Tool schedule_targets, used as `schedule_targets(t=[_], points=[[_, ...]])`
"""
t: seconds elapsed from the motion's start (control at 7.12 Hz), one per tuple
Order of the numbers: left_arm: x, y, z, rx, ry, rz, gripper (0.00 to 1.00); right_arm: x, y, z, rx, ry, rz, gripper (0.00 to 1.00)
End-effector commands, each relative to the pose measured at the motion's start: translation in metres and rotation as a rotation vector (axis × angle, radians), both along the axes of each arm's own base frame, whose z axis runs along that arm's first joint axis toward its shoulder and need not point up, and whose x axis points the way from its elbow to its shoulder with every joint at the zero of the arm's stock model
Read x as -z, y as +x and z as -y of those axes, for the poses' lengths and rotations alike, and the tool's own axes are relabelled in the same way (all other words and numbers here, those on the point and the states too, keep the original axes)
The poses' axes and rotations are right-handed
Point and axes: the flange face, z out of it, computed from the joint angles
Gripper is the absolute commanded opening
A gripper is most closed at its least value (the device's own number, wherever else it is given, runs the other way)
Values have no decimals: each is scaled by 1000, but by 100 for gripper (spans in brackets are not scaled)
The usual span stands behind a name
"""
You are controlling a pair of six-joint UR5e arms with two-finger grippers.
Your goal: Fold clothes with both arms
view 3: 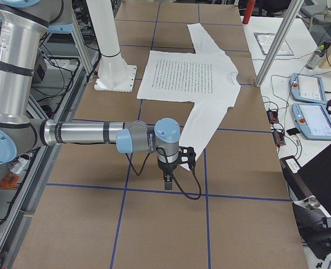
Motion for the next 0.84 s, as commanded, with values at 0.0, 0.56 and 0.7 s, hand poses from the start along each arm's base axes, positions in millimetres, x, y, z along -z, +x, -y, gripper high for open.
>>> schedule_targets(t=[0.0, 0.56, 0.7], points=[[3, 0, 1, -2, 6, -3, 100, 2, -1, 0, 1, 2, 21, 100], [64, 1, 18, 7, 195, -6, 100, 93, -6, 35, -1, 191, 62, 100], [78, 0, 24, 10, 288, -12, 100, 100, -7, 41, -46, 210, 77, 100]])
